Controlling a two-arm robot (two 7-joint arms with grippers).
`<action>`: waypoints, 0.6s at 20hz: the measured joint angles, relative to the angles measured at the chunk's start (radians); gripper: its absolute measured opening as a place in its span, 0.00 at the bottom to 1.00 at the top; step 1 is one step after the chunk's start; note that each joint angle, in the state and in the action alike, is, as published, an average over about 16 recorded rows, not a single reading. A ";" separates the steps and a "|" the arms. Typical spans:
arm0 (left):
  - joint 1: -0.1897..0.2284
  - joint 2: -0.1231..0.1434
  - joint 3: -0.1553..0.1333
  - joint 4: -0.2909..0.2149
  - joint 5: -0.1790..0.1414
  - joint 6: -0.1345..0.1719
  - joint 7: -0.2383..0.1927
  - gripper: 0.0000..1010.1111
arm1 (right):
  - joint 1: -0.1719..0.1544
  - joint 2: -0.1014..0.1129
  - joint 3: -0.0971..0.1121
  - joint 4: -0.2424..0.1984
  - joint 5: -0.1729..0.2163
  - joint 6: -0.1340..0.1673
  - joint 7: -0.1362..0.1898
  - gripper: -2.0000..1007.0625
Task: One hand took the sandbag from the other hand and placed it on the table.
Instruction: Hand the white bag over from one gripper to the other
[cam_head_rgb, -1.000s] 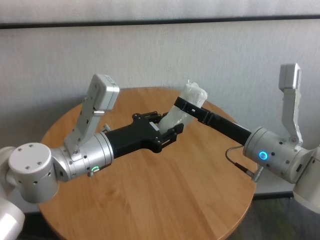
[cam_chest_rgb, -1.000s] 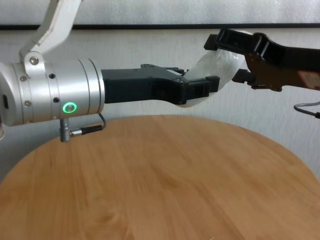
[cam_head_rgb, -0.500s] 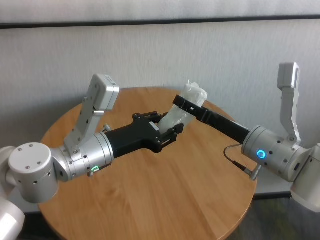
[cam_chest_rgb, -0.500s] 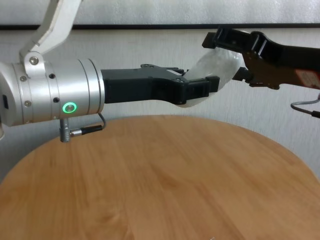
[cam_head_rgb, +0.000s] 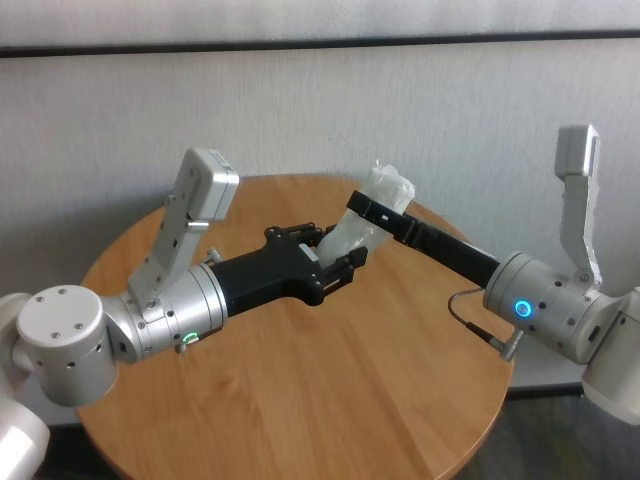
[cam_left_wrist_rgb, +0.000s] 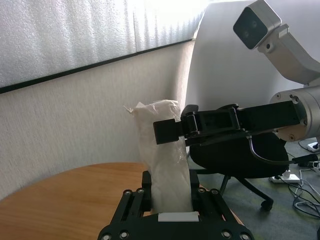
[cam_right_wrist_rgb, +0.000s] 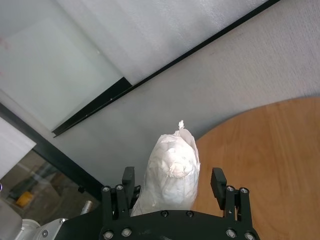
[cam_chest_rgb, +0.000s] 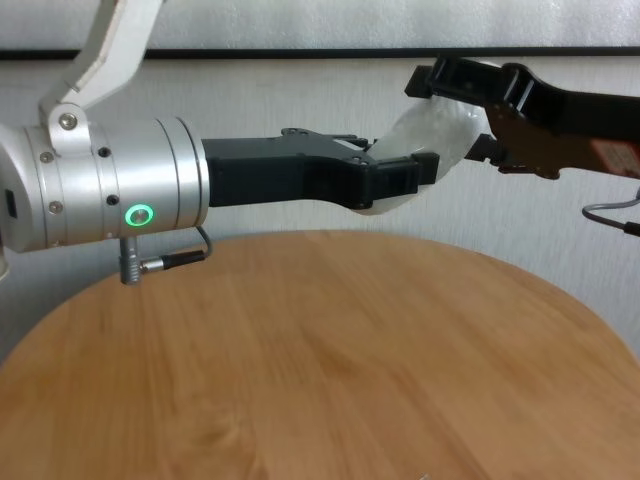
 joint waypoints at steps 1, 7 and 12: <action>0.000 0.000 0.000 0.000 0.000 0.000 0.000 0.44 | 0.000 0.000 0.000 0.000 0.000 0.000 0.000 0.92; 0.000 0.000 0.000 0.000 0.000 0.000 0.000 0.44 | -0.001 0.000 0.001 0.000 0.000 0.002 0.000 0.77; 0.000 0.000 0.000 0.000 0.000 0.000 0.000 0.44 | -0.002 0.000 0.002 -0.001 0.000 0.003 0.000 0.65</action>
